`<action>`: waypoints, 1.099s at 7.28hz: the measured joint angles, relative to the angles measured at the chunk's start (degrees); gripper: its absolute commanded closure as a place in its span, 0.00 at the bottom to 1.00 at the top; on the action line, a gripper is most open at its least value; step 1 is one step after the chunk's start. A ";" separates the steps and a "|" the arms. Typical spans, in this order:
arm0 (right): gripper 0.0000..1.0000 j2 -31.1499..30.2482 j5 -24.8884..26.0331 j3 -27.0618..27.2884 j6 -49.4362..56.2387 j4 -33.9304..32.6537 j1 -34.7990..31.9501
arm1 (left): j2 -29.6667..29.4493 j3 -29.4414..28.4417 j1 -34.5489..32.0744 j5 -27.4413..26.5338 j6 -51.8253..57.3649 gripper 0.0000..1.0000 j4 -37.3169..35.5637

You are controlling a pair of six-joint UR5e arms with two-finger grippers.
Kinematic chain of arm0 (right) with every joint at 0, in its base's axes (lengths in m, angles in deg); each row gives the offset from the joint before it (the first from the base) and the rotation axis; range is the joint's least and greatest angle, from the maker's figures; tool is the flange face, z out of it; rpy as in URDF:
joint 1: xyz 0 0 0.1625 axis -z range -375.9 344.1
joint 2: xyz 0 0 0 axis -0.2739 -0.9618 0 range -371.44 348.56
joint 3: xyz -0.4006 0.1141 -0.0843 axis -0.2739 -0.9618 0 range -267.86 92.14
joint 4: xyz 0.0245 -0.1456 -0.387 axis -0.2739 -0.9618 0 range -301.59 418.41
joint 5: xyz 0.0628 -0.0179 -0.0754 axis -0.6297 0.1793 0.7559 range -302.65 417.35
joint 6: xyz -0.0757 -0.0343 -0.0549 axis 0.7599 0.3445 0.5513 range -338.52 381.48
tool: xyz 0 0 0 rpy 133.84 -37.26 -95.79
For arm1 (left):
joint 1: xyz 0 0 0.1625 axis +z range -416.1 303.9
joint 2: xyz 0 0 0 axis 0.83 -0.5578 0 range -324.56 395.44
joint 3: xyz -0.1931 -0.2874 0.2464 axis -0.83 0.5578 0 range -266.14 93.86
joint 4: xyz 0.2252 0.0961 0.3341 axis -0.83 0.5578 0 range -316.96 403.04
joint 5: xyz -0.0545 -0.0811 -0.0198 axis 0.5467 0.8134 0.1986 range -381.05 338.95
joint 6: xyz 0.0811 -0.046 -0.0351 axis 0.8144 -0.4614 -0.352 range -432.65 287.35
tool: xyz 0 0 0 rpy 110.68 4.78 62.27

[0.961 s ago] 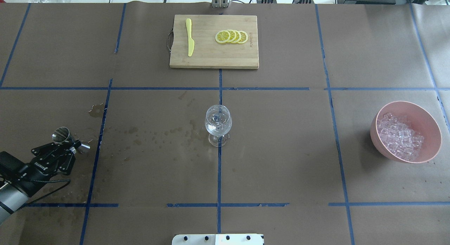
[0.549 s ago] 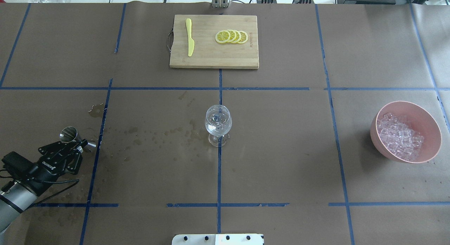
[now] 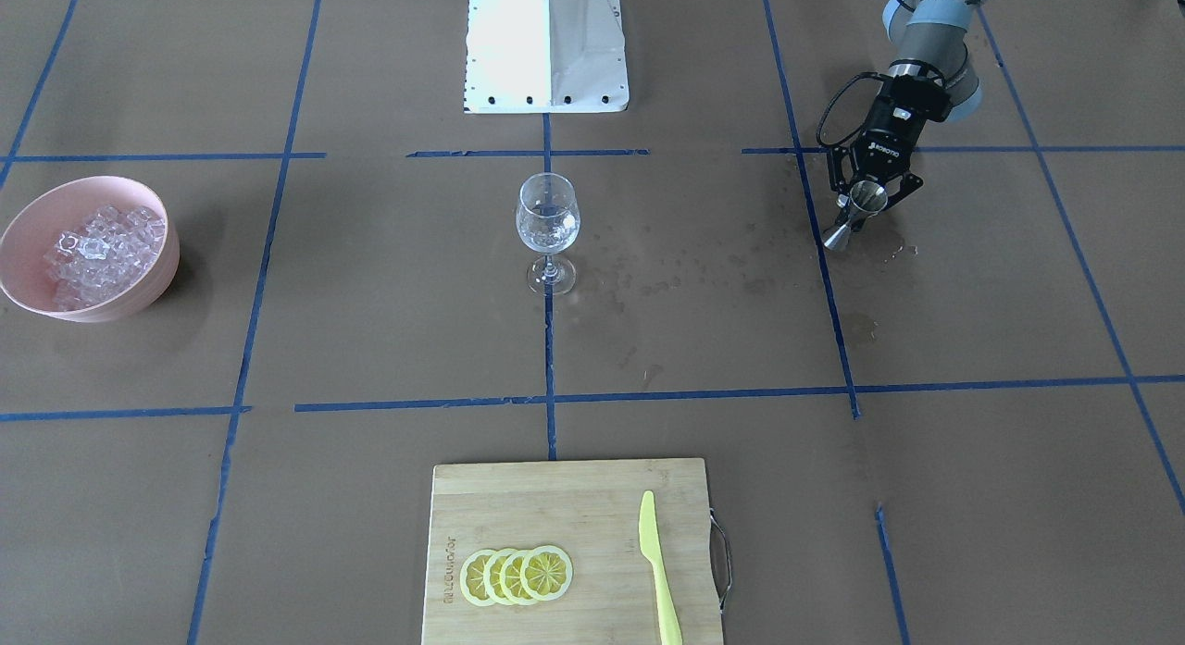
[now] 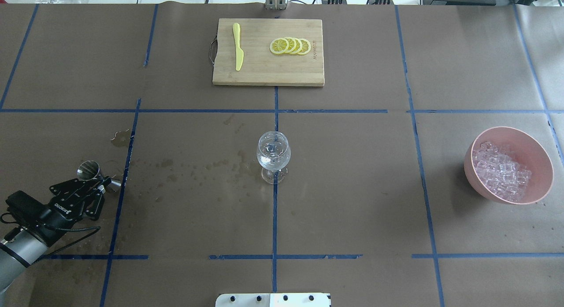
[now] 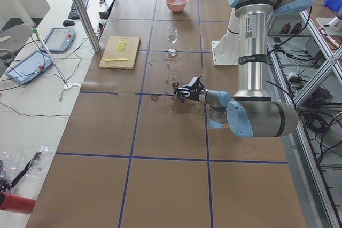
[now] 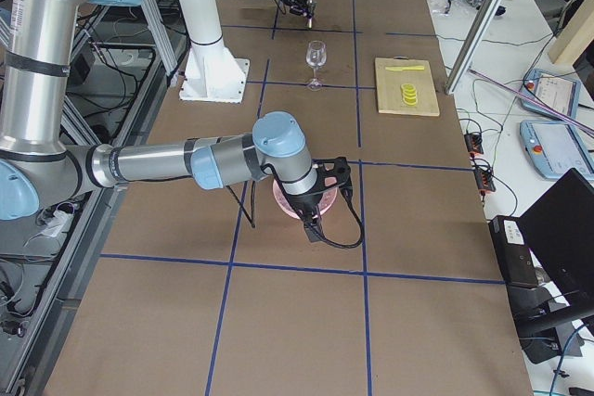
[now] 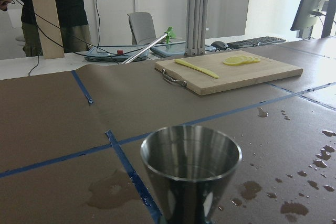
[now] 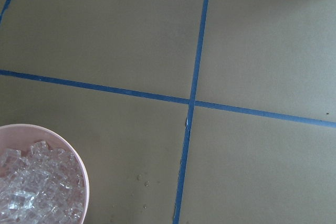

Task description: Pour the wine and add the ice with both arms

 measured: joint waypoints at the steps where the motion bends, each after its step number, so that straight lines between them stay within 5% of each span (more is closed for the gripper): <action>1: 0.00 0.00 0.00 0.00 0.00 0.00 0.00 | 0.00 -0.30 0.06 0.13 0.00 1.00 -0.09; 8: 0.00 0.00 0.09 0.00 0.00 0.00 0.00 | -0.07 -1.13 0.29 0.80 0.01 1.00 -0.20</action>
